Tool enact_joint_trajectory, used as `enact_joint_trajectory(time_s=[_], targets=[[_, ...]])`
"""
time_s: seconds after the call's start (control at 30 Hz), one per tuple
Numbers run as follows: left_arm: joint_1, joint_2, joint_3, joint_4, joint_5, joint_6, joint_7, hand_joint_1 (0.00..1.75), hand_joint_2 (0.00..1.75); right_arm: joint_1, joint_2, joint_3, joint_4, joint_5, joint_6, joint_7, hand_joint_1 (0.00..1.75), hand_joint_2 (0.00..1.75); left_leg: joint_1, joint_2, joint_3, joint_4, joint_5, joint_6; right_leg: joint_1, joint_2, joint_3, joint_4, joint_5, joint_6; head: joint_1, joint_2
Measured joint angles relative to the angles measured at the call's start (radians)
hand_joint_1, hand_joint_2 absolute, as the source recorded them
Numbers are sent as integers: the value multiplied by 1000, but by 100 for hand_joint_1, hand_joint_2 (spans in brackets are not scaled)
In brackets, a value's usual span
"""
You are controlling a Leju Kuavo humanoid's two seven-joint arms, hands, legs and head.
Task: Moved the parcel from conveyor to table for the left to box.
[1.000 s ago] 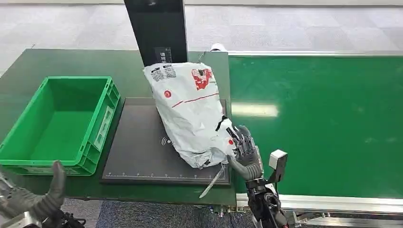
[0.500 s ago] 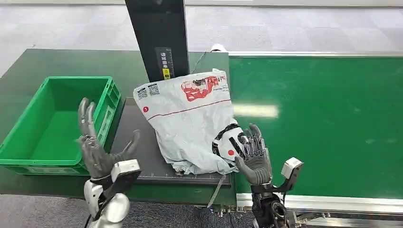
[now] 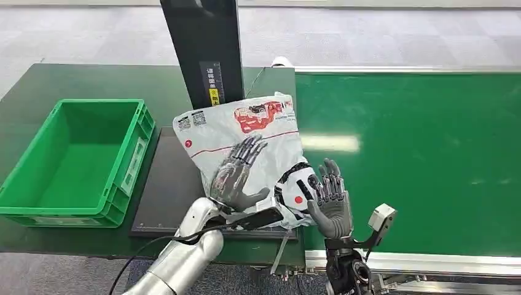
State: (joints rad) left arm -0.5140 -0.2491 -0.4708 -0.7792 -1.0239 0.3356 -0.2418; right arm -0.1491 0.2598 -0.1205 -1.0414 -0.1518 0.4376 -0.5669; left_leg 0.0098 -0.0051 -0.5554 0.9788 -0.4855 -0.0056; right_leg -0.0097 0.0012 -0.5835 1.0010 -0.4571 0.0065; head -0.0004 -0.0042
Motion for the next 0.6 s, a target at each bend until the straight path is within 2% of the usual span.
enact_joint_trajectory(time_s=[0.23, 0.33, 0.37, 0.4, 0.5, 0.6], targets=[[-87, -3, -68, 239, 7, -190, 0, 0, 175, -2, 0, -8, 0, -70, 3, -3, 0, 175, 0, 0, 0, 0, 0, 0, 0, 0, 1, 0, 0, 0, 0, 0], [-115, -6, -91, 289, 5, -222, -1, 0, 175, -2, 0, -13, 0, -106, 3, -2, 0, 175, 0, -1, 2, 0, 0, 0, 0, -1, 4, 0, -1, 0, 0, 0], [-118, -6, -97, 300, 5, -228, 2, 54, 175, -2, 2, -14, 0, -114, 2, 0, 0, 175, 0, -1, 3, 0, -1, 0, 0, -1, 5, 0, -1, 0, 0, 0], [-123, -8, -101, 308, 5, -230, 6, 148, 175, -2, 3, -15, 0, -119, 2, 3, 0, 175, 0, -1, 4, 0, -1, 0, 0, -1, 6, 0, -1, 0, 0, 0], [-124, -7, -117, 323, -2, -227, 22, 173, 175, -4, 7, -16, 0, -126, -1, 11, 0, 175, 0, -1, 6, -1, -1, 0, 0, -1, 9, 0, -1, 0, 0, 0], [-115, -4, -129, 329, -9, -206, 27, 175, 175, -14, 8, -13, 6, -133, -13, 14, 0, 175, 0, -1, 7, -1, -1, 0, 0, -1, 10, 0, -1, 0, 0, 0]])
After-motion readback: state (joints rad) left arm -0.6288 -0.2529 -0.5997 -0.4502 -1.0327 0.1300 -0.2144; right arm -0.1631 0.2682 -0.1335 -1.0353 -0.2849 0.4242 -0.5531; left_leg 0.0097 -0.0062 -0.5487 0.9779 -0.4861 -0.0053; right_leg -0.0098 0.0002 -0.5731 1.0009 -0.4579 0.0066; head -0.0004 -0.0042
